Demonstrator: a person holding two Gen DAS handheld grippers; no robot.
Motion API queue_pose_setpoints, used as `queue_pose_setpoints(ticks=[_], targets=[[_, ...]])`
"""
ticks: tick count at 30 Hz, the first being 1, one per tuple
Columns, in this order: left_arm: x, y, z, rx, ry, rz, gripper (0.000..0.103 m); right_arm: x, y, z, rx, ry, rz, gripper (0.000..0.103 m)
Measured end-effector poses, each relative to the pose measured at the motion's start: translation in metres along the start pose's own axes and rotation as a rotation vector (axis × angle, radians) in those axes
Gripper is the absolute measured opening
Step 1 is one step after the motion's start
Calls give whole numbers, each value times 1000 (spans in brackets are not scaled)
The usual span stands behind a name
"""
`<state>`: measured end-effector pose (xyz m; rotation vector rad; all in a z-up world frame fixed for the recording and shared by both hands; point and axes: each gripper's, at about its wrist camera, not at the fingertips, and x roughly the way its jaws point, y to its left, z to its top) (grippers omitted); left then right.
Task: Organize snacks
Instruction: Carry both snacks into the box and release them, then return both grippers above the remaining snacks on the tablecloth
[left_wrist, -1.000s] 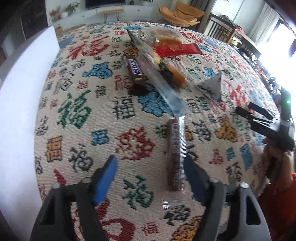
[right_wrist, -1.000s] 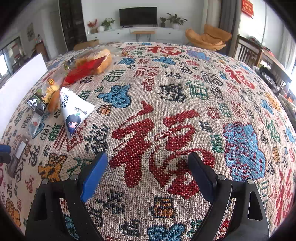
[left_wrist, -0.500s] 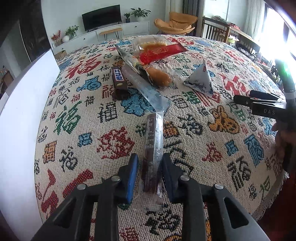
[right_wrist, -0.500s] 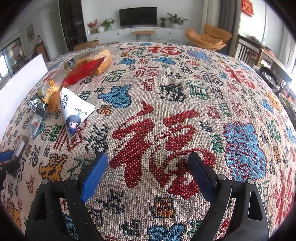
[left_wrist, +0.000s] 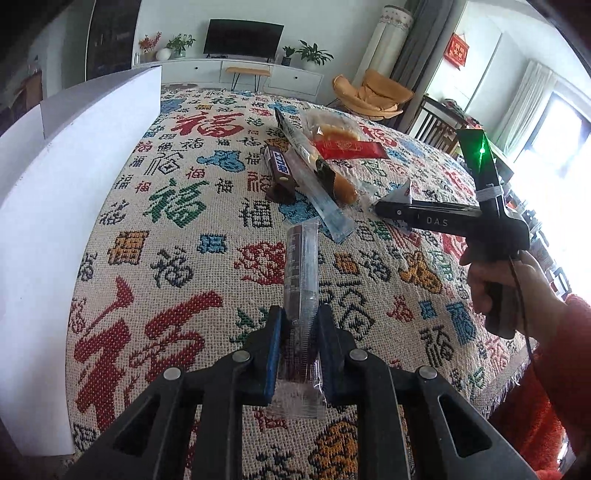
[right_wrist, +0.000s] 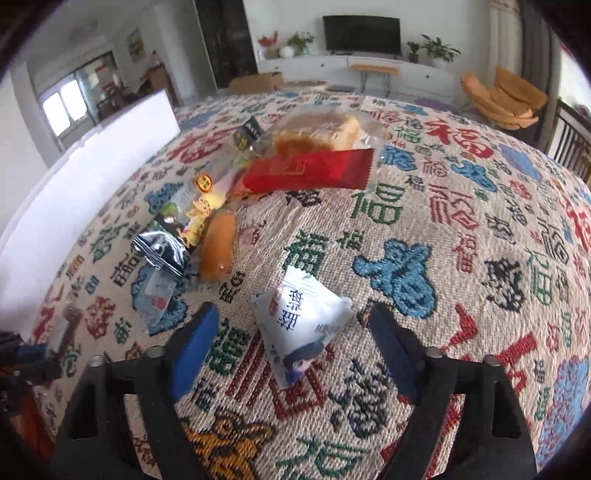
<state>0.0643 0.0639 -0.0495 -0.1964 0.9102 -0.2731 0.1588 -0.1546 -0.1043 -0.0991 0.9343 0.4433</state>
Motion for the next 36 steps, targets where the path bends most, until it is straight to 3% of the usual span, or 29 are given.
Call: queue_pose_setpoints(ticks=[1,4,7,13,17,23,24,25,26,27,31,33,36], targets=[[-4,2,-1,-3,-6,-6,18,1,0,1,1,-5,-23,50],[-14,4,-1,-16,-24,-35,18,-7,-10,-3,90,0,10,44],[-28,2,5,-43,-54,-91,18,-30,-12,-12,141,-30,27,44],[-84,18,27,-137,-160,-176,18,-90,36,6,92,-115,144,44],[-146,73,41,-231,-269,-77,18,-121,117,48,3,-180,349,45],[-202,182,40,-381,-324,233,20,-111,257,97,-106,-158,620,49],[-202,201,37,-408,-299,290,32,-104,276,102,-115,-149,652,56],[-200,213,34,-434,-277,326,53,-96,294,106,-120,-135,684,61],[-199,228,28,-473,-263,352,63,-88,306,108,-121,-114,701,73],[-199,236,22,-505,-269,364,73,-81,314,109,-113,-93,704,73],[-195,230,3,-522,-294,355,78,-76,290,96,-72,-115,662,74],[-187,208,5,-485,-303,298,78,-71,261,80,-93,-163,517,78],[-168,161,18,-391,-292,180,79,-55,196,39,-130,-189,203,78]])
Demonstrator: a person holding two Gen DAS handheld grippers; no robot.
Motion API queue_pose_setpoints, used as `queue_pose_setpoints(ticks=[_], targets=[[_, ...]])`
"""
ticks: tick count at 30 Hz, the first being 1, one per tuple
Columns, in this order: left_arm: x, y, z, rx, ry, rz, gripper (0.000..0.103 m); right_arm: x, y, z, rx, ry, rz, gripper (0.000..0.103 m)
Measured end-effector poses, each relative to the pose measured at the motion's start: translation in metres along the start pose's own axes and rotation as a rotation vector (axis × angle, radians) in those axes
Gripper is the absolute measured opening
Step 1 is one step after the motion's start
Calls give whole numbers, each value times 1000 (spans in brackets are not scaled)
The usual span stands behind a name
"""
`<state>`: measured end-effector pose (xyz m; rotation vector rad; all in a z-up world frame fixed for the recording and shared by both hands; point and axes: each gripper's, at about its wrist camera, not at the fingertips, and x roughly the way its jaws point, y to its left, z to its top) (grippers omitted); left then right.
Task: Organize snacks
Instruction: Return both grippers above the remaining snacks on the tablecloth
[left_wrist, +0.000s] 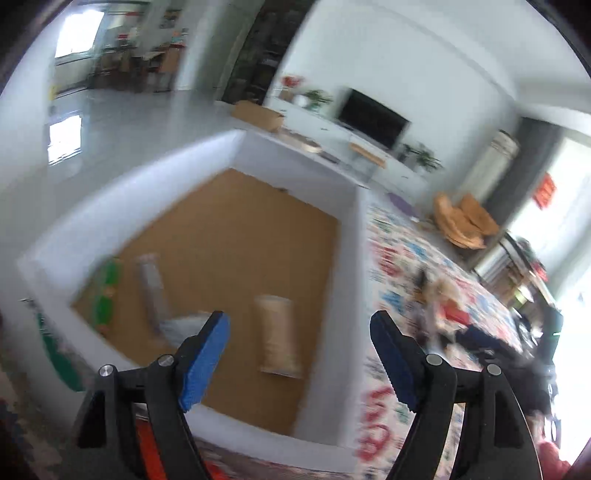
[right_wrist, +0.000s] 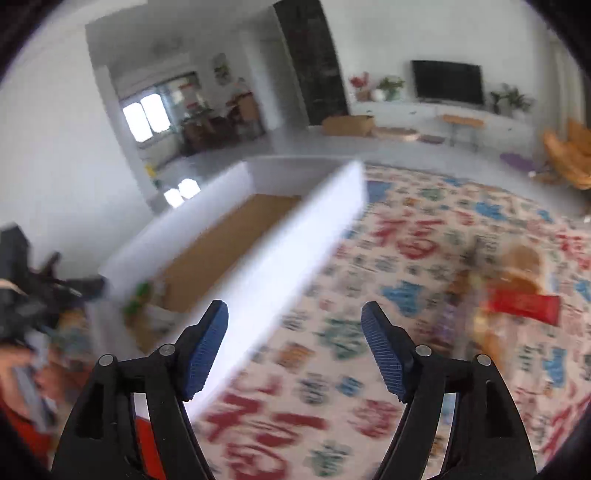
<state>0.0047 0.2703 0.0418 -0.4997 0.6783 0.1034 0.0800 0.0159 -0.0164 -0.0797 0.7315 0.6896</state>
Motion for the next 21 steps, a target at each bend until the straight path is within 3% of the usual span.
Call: queue_pose_setpoints(ticks=[2,5,9,13,15,21], targets=[[10,-47,-12,85,31,-91,83,-5,-49,-38,-1,48,-181,78],[31,-112,-41,200,111,-205,100,-31,-118,-87,53,87,-383,78],[83,-175,-88,352,269,-239,100,-72,-188,-125,180,88,-581,78],[136,-197,-104,431,294,-143,100,-87,-239,-140,305,133,-652,78],[153,-190,-100,418,260,-89,100,-91,-252,-145,381,130,-604,81],[207,-156,-89,415,265,48,100,-89,-251,-146,397,139,-612,86]])
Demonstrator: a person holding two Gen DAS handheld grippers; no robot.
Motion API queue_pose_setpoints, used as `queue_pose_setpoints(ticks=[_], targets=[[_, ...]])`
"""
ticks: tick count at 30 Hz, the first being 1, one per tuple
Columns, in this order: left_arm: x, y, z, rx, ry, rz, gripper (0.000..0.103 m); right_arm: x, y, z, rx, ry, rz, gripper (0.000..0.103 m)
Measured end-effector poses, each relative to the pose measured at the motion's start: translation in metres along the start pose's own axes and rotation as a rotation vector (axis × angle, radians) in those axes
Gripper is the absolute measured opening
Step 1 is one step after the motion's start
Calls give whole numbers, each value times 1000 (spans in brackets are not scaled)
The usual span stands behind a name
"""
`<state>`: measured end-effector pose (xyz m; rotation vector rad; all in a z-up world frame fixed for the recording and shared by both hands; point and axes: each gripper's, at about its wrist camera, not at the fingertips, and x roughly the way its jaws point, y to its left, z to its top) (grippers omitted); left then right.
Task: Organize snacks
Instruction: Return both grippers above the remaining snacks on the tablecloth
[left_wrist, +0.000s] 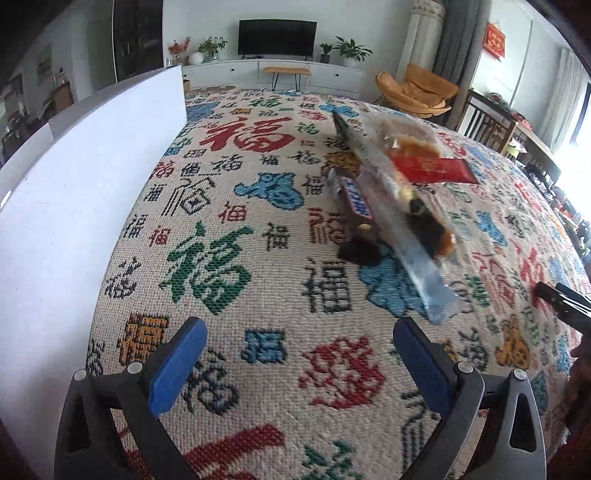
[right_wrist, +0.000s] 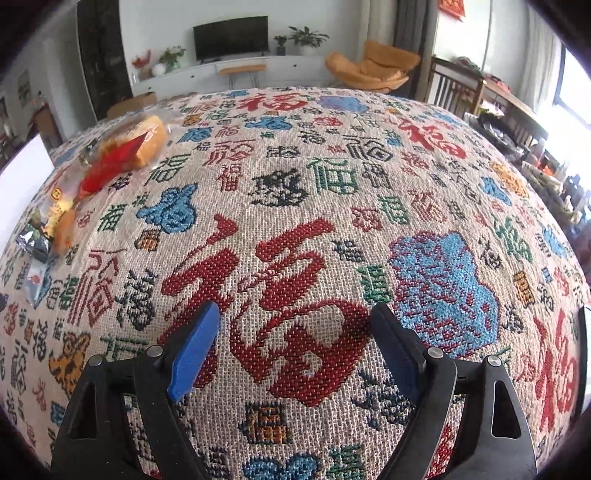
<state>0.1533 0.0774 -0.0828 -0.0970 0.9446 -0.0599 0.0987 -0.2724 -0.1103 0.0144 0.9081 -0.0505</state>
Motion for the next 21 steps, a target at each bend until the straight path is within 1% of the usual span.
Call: queue_pose_setpoints(ticks=[1,2,3,5,6,7,9,21], targets=[[2,4,-2,-1,-1,4,100,1,-2,0,7,2,8,86],[1,4,-3,8,-20,15,100,-1,-2,-2,12,1,15,87],[3,3,-3,13,-14,21,100,-4,0,-4,9,1,13,87],[6,-2,-5,41,-10,63,100,-2,-1,-3,7,1,11,87],[8,-7,-5,60,-3,87,102,-3,0,-3,7,1,12,87],[9,-9,-5,68,-3,95,103,-3,0,-3,7,1,11,87],[9,-7,-5,54,-1,84,103,-2,-1,-3,7,1,11,87],[10,-6,-5,56,1,86,103,-2,-1,-2,7,1,13,88]])
